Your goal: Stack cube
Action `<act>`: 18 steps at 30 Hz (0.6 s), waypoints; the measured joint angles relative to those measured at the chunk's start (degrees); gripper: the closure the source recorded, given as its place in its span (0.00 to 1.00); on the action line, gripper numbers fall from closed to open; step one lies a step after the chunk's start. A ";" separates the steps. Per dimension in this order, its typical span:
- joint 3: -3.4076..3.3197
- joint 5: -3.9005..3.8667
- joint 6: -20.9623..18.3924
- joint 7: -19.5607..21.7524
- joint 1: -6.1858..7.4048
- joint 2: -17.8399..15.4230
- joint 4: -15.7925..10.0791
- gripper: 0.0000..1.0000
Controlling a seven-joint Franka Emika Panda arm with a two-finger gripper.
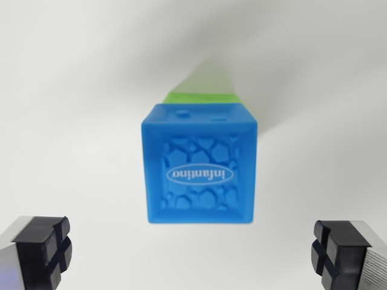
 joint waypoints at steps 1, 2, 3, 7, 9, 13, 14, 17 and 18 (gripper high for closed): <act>0.00 -0.02 -0.58 0.01 0.00 -0.61 0.02 0.00; 0.00 -0.03 -1.18 0.02 0.00 -1.16 0.06 0.00; 0.00 -0.05 -1.76 0.02 0.00 -1.70 0.12 0.00; -0.01 -0.10 -4.21 0.05 0.00 -3.78 0.52 0.00; -0.01 -0.12 -5.37 0.06 0.00 -4.69 0.80 0.00; -0.01 -0.16 -7.48 0.09 0.00 -6.28 1.27 0.00; -0.01 -0.17 -8.15 0.10 0.00 -6.75 1.45 0.00; -0.01 -0.20 -10.07 0.12 0.00 -8.14 2.08 0.00; -0.01 -0.20 -10.70 0.13 0.00 -8.55 2.30 0.00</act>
